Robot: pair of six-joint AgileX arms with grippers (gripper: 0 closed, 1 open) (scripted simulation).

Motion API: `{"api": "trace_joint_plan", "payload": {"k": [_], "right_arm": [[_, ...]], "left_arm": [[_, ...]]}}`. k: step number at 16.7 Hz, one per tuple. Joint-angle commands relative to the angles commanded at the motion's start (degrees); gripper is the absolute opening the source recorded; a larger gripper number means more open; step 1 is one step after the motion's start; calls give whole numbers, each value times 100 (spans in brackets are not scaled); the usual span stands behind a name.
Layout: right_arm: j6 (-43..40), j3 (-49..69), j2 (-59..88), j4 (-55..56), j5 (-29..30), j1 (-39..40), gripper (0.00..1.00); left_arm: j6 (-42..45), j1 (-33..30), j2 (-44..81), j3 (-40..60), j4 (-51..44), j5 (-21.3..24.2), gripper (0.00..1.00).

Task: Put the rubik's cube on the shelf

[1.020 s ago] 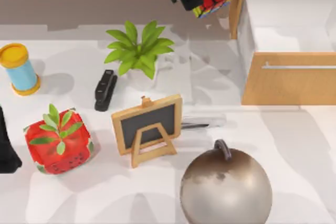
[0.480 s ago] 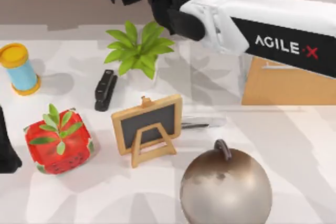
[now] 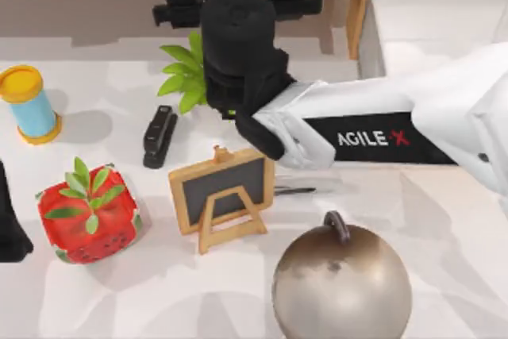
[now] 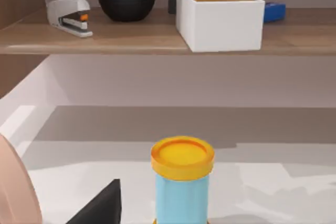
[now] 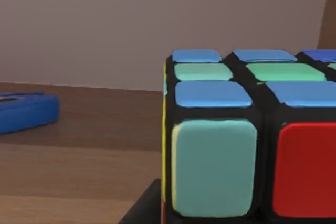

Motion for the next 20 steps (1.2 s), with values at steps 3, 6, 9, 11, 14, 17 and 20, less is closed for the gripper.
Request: {"api": "trace_joint_plan", "payload": {"k": [3,6,9,11,14,17,20], "right_arm": [[7,-259,148,740,185,109,0],[11,-340,187,953,237,145,0],[11,-340,187,953,237,145,0],[23,-310,175,931,221,109,0],[45,53,296,786,127,35,0],[83,733,563,484,-53,-119,0],[118,1491,930,96,-251,-314,0]], "left_arm": [[0,0,0,0,0,0,100],[0,0,0,0,0,0,100],[0,0,0,0,0,0,100],[0,0,0,0,0,0,100],[0,0,0,0,0,0,100],[0,0,0,0,0,0,100],[0,0,0,0,0,0,100]]}}
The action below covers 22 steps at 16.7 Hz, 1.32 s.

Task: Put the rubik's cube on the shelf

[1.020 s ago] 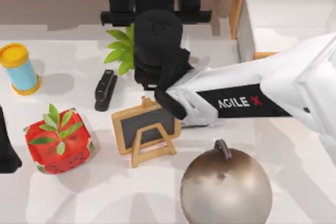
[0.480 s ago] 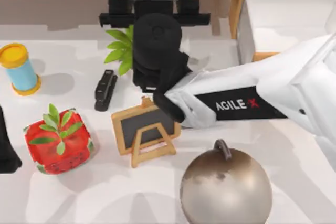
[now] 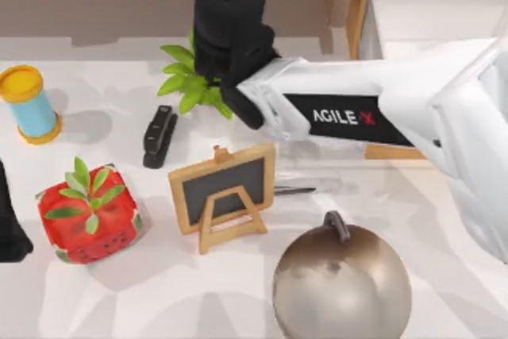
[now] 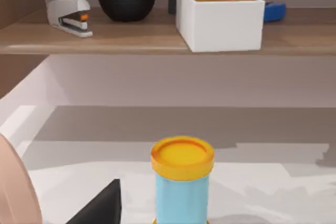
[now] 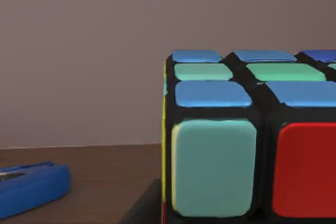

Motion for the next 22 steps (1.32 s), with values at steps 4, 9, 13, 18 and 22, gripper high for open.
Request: {"api": "trace_joint_plan", "payload": {"k": [4,9,13,18,22], "right_arm": [[14,803,482,-491,-209,-245,0],[10,1054,680,-680,-279,-328,0],[10,1054,680,-680,-279,-328,15],[10,1054,680,-680,-279,-328,53],[10,1054,680,-680,-279,-328,83]], "left_arm": [[0,0,0,0,0,0,100],[0,0,0,0,0,0,100],[0,0,0,0,0,0,100],[0,0,0,0,0,0,100],[0,0,0,0,0,0,100]]}}
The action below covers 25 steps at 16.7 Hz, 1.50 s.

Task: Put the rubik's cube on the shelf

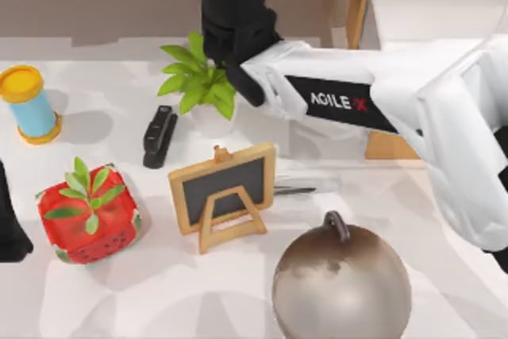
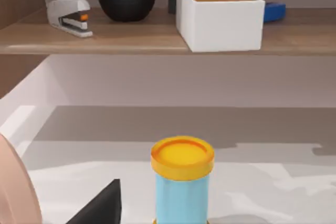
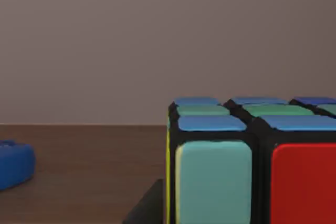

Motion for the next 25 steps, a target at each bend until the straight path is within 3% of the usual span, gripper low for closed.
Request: {"api": "trace_joint_plan", "payload": {"k": [2,3,14,19,25], "right_arm": [[0,0,0,0,0,0,98],[0,0,0,0,0,0,100],[-170,-180,-115,177,-146,-8,100],[-1491,-1692,-912,1612,-1038,-190,100],[-4034,-5244,-2113,4016,-2151,-511,100]], "left_arm": [[0,0,0,0,0,0,100],[0,0,0,0,0,0,100],[0,0,0,0,0,0,100],[0,0,0,0,0,0,100],[0,0,0,0,0,0,100]]}}
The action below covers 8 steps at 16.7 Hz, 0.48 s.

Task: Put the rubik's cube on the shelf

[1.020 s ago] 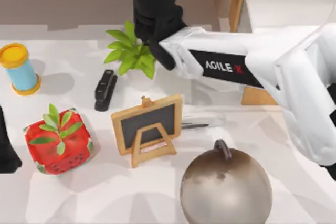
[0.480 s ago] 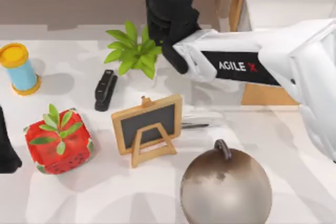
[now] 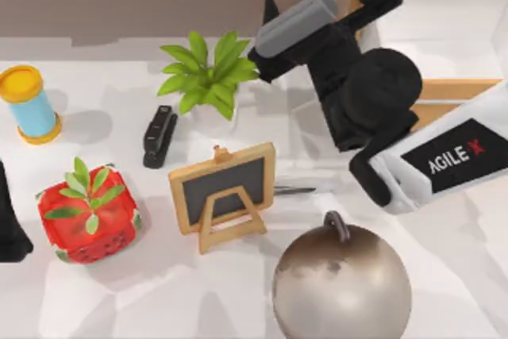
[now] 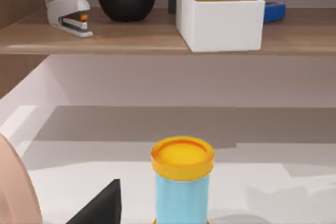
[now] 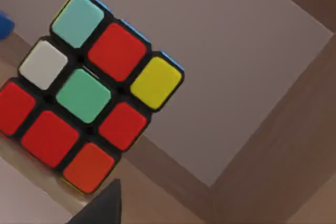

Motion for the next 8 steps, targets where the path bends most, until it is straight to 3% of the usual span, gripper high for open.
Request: {"api": "trace_joint_plan", "payload": {"k": [4,8], "right_arm": [[-1723,-2465,-583,1153,-404,-124,100],[-3201,-4140,-958,1748,-374,-433,100]], "left_arm": [[0,0,0,0,0,0,100],[0,0,0,0,0,0,100]]}}
